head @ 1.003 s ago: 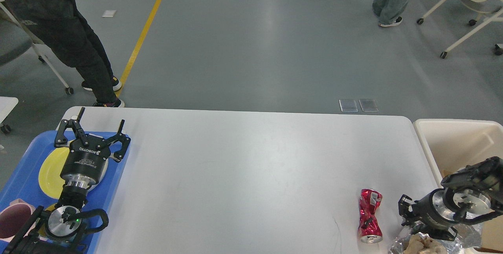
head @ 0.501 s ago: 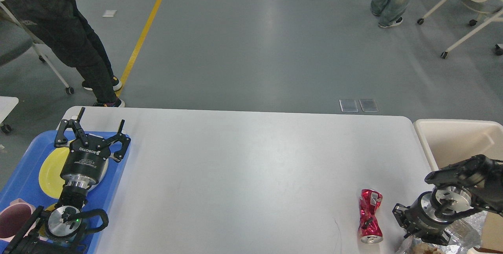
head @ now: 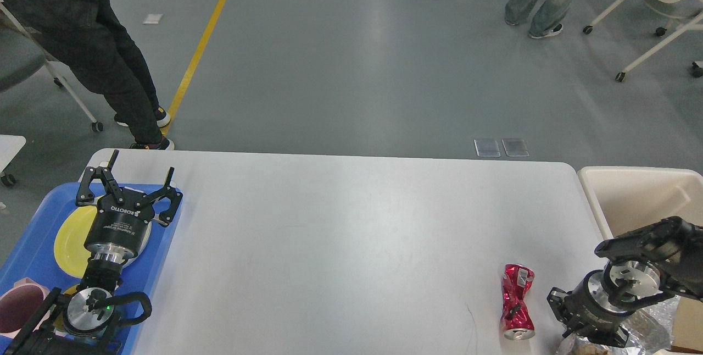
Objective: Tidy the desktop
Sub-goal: 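Lower the right gripper onto the remaining foil beside the can and grasp it, then carry the foil into the white bin and open the right gripper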
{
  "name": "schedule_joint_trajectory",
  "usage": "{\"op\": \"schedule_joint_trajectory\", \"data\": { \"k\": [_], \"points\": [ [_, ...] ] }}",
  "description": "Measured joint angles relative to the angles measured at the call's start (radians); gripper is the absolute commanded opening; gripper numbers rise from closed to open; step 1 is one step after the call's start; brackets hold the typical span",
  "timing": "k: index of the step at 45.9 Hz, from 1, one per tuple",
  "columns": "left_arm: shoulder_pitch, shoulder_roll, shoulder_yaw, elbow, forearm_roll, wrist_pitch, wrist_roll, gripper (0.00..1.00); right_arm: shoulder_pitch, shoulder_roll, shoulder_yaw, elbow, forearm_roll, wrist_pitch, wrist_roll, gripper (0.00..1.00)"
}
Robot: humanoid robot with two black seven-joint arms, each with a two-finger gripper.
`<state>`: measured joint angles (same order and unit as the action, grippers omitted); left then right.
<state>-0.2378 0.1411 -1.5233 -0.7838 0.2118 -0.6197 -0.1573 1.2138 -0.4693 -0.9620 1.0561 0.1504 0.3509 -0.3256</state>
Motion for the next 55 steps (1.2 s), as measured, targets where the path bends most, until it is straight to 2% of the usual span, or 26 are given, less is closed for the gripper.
{"op": "schedule_joint_trajectory", "data": {
  "k": [10,17,22,27,31,42,48,55],
  "points": [
    [0.000,0.000,0.000,0.000,0.000,0.000,0.000,0.96,0.274,-0.093,-0.106,0.126,0.005,0.187,0.007,0.00],
    [0.000,0.000,0.000,0.000,0.000,0.000,0.001,0.96,0.497,-0.122,-0.237,0.234,0.023,0.214,0.012,0.00],
    [0.000,0.000,0.000,0.000,0.001,0.000,0.001,0.96,0.662,-0.084,-0.356,0.316,0.073,0.223,0.018,0.00],
    [0.000,0.000,0.000,0.000,0.001,0.000,0.001,0.96,0.833,0.020,-0.477,0.410,0.110,0.239,0.047,0.00],
    [0.000,0.000,0.000,0.000,0.001,0.000,0.001,0.96,0.920,0.053,-0.515,0.452,0.121,0.274,0.066,0.00],
    [0.000,0.000,0.001,0.000,0.000,0.000,0.001,0.96,0.943,0.045,-0.525,0.462,0.123,0.277,0.072,0.00],
    [0.000,0.000,0.001,0.000,0.000,0.000,0.001,0.96,0.879,0.036,-0.536,0.448,0.118,0.191,0.081,0.00],
    [0.000,0.000,0.000,0.000,0.000,0.000,0.000,0.96,0.750,-0.043,-0.531,0.303,0.102,0.135,0.084,0.00]
  ]
}}
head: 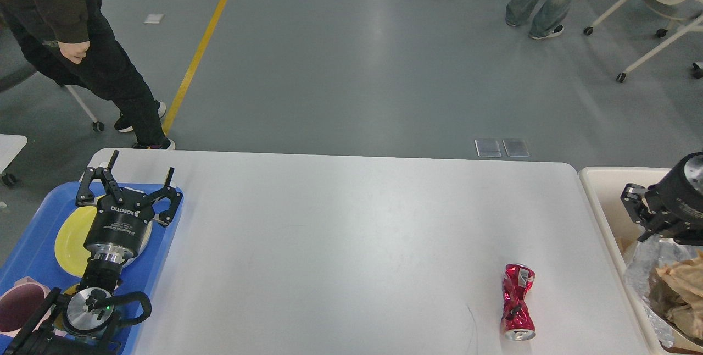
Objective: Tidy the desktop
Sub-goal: 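Carry the foil into the white bin and open the right gripper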
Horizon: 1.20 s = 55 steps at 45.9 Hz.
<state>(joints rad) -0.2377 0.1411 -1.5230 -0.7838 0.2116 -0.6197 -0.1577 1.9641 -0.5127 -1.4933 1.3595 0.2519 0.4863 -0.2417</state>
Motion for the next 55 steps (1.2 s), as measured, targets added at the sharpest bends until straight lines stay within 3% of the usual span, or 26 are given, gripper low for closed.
{"op": "schedule_joint_trajectory", "data": {
  "k": [17,26,34,42,55],
  "points": [
    [0.000,0.000,0.000,0.000,0.000,0.000,0.000,0.96,-0.519,-0.083,0.206,-0.581,-0.011,-0.016,-0.005,0.00],
    [0.000,0.000,0.000,0.000,0.000,0.000,0.000,0.96,-0.872,0.024,0.318,-0.973,-0.013,-0.084,-0.008,0.00],
    [0.000,0.000,0.000,0.000,0.000,0.000,0.000,0.96,-1.155,0.136,0.327,-1.269,-0.013,-0.238,-0.010,0.00],
    [0.000,0.000,0.000,0.000,0.000,0.000,0.000,0.96,-1.273,0.176,0.323,-1.327,-0.013,-0.388,-0.011,0.00],
    [0.000,0.000,0.000,0.000,0.000,0.000,0.000,0.96,-1.319,0.184,0.338,-1.329,-0.009,-0.422,-0.011,0.00]
  ]
}}
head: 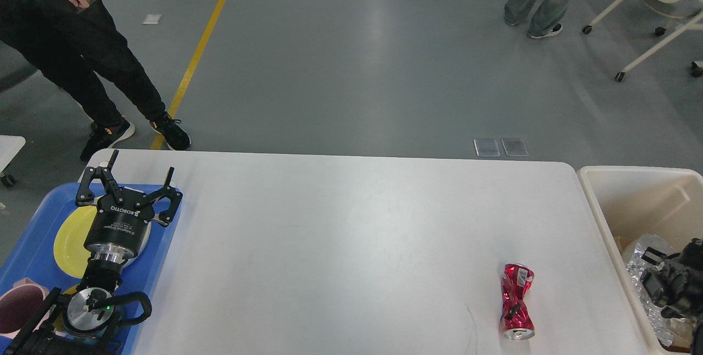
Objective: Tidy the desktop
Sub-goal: 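Carry the foil into the white bin and open the right gripper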
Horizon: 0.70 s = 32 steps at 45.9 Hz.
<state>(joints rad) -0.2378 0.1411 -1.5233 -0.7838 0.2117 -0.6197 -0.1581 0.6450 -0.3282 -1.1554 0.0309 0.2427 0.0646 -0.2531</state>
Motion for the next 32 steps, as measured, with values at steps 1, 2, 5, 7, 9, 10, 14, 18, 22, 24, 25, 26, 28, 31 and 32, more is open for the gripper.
{"op": "schedule_joint_trajectory", "data": {
  "k": [1,2,5,7,9,10,14,18,22,24,25,26,28,31,32],
  "points": [
    [0.000,0.000,0.000,0.000,0.000,0.000,0.000,0.96,0.000,0.001,0.003,0.000,0.001,0.000,0.000,0.00],
    [0.000,0.000,0.000,0.000,0.000,0.000,0.000,0.96,0.000,0.003,0.006,0.000,0.001,-0.001,0.000,0.04],
    [0.000,0.000,0.000,0.000,0.000,0.000,0.000,0.96,-0.001,0.012,0.015,0.001,0.001,-0.002,0.000,0.55],
    [0.000,0.000,0.000,0.000,0.000,0.000,0.000,0.96,-0.001,0.019,0.018,0.001,0.001,-0.003,0.000,0.73],
    [0.000,0.000,0.000,0.000,0.000,0.000,0.000,0.96,-0.001,0.023,0.018,0.001,0.001,-0.004,0.000,0.74],
    [0.000,0.000,0.000,0.000,0.000,0.000,0.000,0.96,-0.001,0.026,0.018,0.001,0.001,-0.004,0.000,0.74],
    [0.000,0.000,0.000,0.000,0.000,0.000,0.000,0.96,-0.001,0.038,0.018,0.001,0.001,-0.004,0.001,0.77],
    [0.000,0.000,0.000,0.000,0.000,0.000,0.000,0.96,-0.009,0.050,0.018,0.002,0.000,-0.004,0.001,0.89],
    [0.000,0.000,0.000,0.000,0.000,0.000,0.000,0.96,-0.018,0.054,0.018,0.002,0.000,-0.004,0.002,1.00],
    [0.000,0.000,0.000,0.000,0.000,0.000,0.000,0.96,-0.018,0.052,0.019,0.002,0.000,-0.004,0.002,1.00],
    [0.000,0.000,0.000,0.000,0.000,0.000,0.000,0.96,-0.017,0.051,0.020,0.003,0.000,-0.004,0.002,1.00],
    [0.000,0.000,0.000,0.000,0.000,0.000,0.000,0.96,-0.015,0.048,0.021,0.004,0.000,-0.004,0.002,1.00],
    [0.000,0.000,0.000,0.000,0.000,0.000,0.000,0.96,-0.008,0.043,0.027,0.008,0.000,-0.004,0.002,1.00],
    [0.000,0.000,0.000,0.000,0.000,0.000,0.000,0.96,0.009,0.025,0.050,0.013,-0.002,0.000,0.002,1.00],
    [0.000,0.000,0.000,0.000,0.000,0.000,0.000,0.96,0.017,0.015,0.058,0.016,-0.003,0.002,0.002,1.00]
  ]
}}
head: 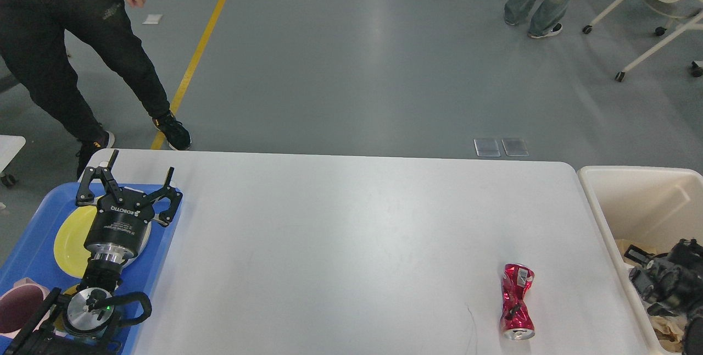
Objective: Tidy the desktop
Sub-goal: 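Carry the foil into the white bin and open the right gripper, then raise the right gripper out of the bin above the red can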
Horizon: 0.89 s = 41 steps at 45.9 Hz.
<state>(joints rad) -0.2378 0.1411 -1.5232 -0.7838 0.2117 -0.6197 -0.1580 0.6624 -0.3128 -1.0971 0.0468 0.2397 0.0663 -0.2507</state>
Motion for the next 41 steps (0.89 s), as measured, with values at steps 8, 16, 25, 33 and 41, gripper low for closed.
{"op": "schedule_joint_trajectory", "data": {
  "k": [8,16,25,33,41],
  "points": [
    [0.000,0.000,0.000,0.000,0.000,0.000,0.000,0.96,0.143,-0.081,0.028,0.107,-0.077,0.016,0.005,1.00],
    [0.000,0.000,0.000,0.000,0.000,0.000,0.000,0.96,0.363,-0.128,0.013,0.333,-0.207,0.092,0.005,1.00],
    [0.000,0.000,0.000,0.000,0.000,0.000,0.001,0.96,0.717,-0.128,-0.092,0.641,-0.273,0.297,-0.004,1.00],
    [0.000,0.000,0.000,0.000,0.000,0.000,0.001,0.96,1.038,-0.104,-0.143,0.852,-0.272,0.570,-0.005,1.00],
    [0.000,0.000,0.000,0.000,0.000,0.000,0.001,0.96,1.312,-0.074,-0.150,1.027,-0.270,0.831,-0.008,1.00]
  ]
}}
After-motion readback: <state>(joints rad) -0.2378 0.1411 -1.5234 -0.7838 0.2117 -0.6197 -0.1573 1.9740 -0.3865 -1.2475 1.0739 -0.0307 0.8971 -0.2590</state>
